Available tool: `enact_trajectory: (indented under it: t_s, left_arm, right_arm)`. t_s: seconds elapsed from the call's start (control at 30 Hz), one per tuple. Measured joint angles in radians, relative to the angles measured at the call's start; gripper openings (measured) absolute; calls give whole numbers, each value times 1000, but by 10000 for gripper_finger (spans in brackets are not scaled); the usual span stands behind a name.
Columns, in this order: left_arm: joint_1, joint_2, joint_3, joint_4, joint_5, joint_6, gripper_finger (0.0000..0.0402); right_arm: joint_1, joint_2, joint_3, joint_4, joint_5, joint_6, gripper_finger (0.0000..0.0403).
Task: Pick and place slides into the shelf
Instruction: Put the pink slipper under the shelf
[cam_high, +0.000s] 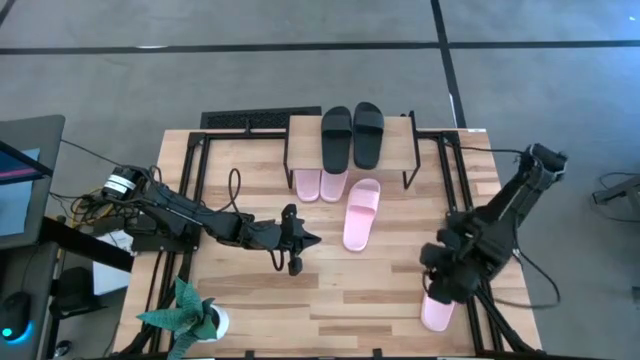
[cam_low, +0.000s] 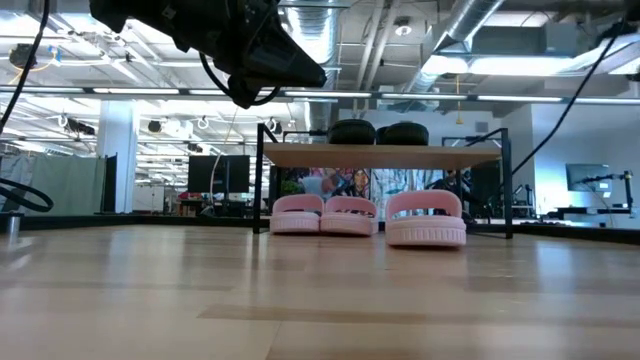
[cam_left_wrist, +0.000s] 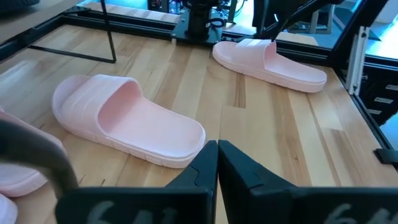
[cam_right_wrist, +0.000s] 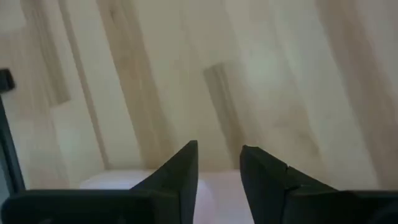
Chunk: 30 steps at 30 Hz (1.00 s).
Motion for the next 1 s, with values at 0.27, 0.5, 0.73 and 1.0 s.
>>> enact_trajectory:
  t_s: [0.27,0.5,0.73,1.0]
  left_arm:
    - [0,0,0,0,7,0,0]
    - [0,0,0,0,7,16,0]
    - [0,0,0,0,7,30,0]
    - [0,0,0,0,7,30,0]
  right_arm:
    - [147,120,52,-36,-69,231,98]
    - [210,209,59,-48,-129,396,97]
    - [213,257,60,-70,-139,463,97]
    - [213,268,62,-105,-156,495,97]
